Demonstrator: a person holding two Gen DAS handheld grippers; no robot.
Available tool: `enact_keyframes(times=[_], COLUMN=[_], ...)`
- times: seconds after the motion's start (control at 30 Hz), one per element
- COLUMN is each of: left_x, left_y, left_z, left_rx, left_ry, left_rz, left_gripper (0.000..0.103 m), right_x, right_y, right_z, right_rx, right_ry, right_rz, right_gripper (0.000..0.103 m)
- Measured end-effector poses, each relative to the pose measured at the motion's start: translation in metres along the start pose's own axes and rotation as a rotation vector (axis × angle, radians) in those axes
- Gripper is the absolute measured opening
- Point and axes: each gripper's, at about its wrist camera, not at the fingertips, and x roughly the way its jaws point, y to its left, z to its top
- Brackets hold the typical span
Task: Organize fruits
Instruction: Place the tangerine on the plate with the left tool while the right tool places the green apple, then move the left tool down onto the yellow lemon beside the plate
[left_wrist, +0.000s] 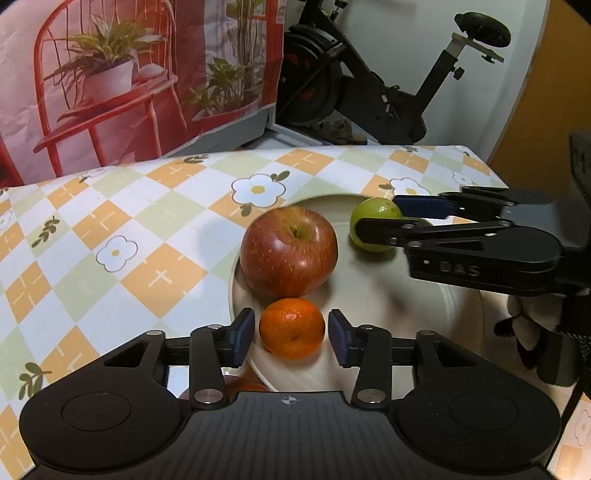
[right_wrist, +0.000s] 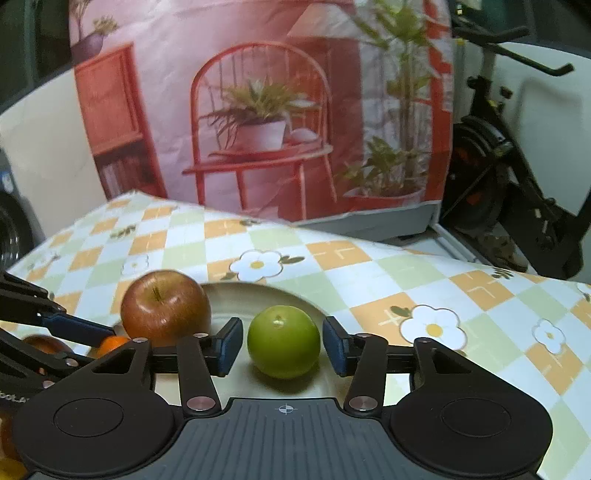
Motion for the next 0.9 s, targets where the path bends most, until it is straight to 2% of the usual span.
enact_keyframes(times=[0.07, 0.33, 0.53, 0.9], left_x=[-0.005, -0.038, -0.07, -0.107], left_y=[-0.001, -0.002, 0.008, 0.024], left_z=[0.001, -0.001, -0.013, -0.053], left_rx=[0.005, -0.007, -0.024, -0.07], left_ry=[-0.013, -0.077, -0.124, -0.151], left_rz=[0.0, -0.013, 0.004, 0.012], left_gripper=[0.052, 0.052, 0.052, 0.052], right_x=[-0.011, -0.059, -0.092, -0.122], right_y=[-0.001, -0.003, 0.011, 0.069], right_z=[-0.002, -0.027, -0.053, -0.097], right_rx=[0.016, 0.149, 0.225, 0.184], right_ry=[-0.02, -0.087, -0.122, -0.11], right_rz=[-0.006, -0.022, -0.032, 0.005], right_gripper=[0.047, 0.047, 0.047, 0.048])
